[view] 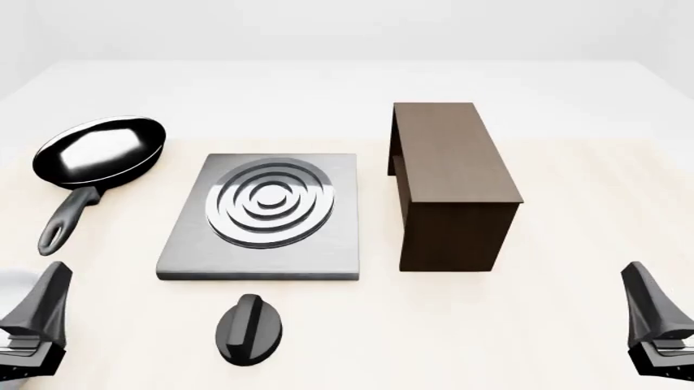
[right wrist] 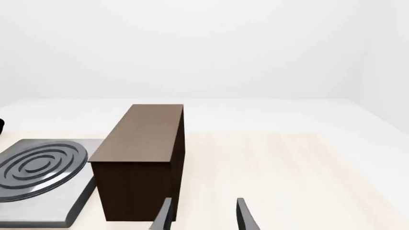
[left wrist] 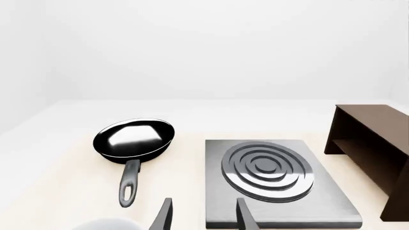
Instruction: Turn on the stove.
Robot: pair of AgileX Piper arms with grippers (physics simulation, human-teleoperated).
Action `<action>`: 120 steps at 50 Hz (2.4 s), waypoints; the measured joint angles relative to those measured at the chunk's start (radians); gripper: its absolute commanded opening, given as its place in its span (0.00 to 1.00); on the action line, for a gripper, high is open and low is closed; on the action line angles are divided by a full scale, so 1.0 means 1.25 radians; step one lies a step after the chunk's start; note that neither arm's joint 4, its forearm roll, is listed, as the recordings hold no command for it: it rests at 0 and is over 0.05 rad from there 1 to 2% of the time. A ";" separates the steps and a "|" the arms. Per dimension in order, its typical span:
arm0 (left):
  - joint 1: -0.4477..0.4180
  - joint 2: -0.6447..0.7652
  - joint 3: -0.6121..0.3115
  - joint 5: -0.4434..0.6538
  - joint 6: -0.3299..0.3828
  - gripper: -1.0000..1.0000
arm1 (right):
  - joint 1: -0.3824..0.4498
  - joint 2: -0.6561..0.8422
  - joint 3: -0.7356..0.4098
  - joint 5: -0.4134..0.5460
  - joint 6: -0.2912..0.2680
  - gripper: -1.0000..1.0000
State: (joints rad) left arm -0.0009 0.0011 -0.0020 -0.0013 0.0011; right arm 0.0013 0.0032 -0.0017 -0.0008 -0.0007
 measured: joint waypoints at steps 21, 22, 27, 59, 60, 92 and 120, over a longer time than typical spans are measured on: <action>-0.015 0.000 -0.003 0.010 0.009 1.00 | 0.002 0.004 -0.002 -0.001 -0.003 1.00; -0.017 0.000 -0.003 0.011 0.009 1.00 | 0.002 0.004 -0.002 -0.001 -0.003 1.00; -0.023 0.001 -0.015 0.026 0.008 1.00 | 0.002 0.004 -0.002 -0.001 -0.003 1.00; -0.092 0.226 -0.250 0.286 0.123 1.00 | 0.002 0.004 -0.002 -0.001 -0.004 1.00; -0.098 0.233 -0.253 0.291 0.124 1.00 | 0.002 0.004 -0.002 -0.001 -0.004 1.00; -0.201 0.678 -0.188 0.042 0.116 1.00 | 0.003 0.004 -0.002 -0.001 -0.005 1.00; -0.226 0.880 -0.150 -0.105 0.085 1.00 | 0.003 0.004 -0.002 -0.001 -0.005 1.00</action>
State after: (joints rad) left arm -0.2838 1.1013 -0.1892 -0.1330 0.1074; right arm 0.0054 0.0078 -0.0044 -0.0022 -0.0070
